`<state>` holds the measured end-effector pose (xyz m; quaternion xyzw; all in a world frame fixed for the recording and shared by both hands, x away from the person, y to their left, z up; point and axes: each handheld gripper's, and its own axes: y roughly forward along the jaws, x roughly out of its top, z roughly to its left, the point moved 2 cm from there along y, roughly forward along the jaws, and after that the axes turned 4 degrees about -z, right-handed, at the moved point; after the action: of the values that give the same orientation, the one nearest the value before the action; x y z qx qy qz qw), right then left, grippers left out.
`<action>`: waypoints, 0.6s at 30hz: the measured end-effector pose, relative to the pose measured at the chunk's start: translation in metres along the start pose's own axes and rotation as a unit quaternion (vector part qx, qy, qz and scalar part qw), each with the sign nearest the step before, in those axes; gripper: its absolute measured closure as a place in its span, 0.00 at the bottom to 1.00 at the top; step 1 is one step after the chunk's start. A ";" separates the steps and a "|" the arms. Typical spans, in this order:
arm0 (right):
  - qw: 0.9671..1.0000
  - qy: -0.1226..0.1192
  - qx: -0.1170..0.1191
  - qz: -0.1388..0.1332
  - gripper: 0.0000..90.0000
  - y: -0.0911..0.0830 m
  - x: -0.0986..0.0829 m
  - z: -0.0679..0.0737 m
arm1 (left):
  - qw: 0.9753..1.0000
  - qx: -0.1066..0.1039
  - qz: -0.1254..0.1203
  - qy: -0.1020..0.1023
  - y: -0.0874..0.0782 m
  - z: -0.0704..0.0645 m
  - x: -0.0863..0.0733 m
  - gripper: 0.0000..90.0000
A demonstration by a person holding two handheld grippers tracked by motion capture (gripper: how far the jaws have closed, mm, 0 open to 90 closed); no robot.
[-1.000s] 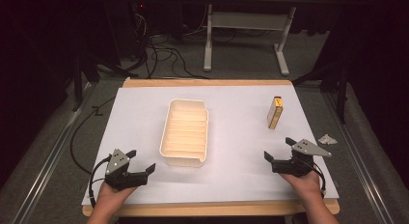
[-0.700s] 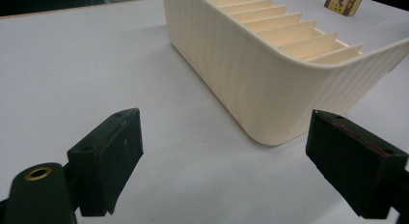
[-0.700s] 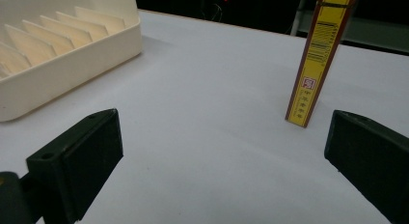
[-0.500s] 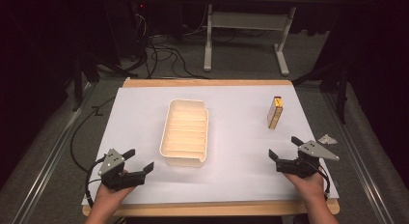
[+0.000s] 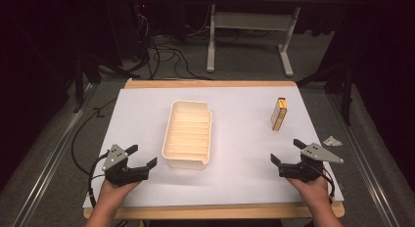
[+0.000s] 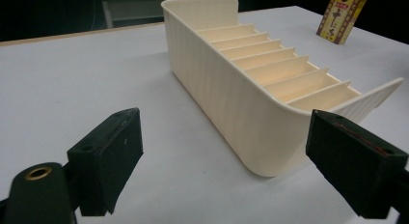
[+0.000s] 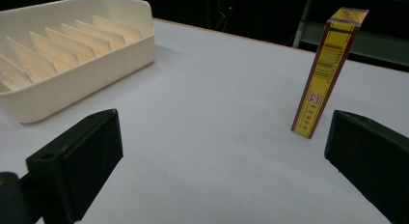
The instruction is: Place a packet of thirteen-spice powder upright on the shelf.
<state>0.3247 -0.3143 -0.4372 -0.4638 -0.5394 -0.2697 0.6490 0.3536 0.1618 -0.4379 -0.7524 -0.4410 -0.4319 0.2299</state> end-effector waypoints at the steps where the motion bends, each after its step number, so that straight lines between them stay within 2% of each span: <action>1: 1.000 0.000 0.001 -0.003 0.00 0.000 0.003 -0.001 | 1.000 -0.008 0.005 0.000 0.001 -0.002 -0.001 0.14; 7: 1.000 0.004 0.008 -0.013 0.00 0.004 0.017 -0.007 | 1.000 -0.018 0.020 0.006 0.005 -0.006 -0.005 0.08; 13: 1.000 0.003 -0.011 -0.010 0.00 0.015 0.027 -0.015 | 0.999 -0.018 0.031 -0.004 0.006 -0.009 -0.004 0.01; 18: 1.000 0.009 -0.022 -0.003 0.00 0.023 0.031 -0.022 | 1.000 -0.013 0.022 -0.005 0.004 -0.007 0.001 0.01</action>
<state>0.3632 -0.3197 -0.4147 -0.4739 -0.5287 -0.2881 0.6426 0.3544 0.1548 -0.4336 -0.7669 -0.4195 -0.4289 0.2278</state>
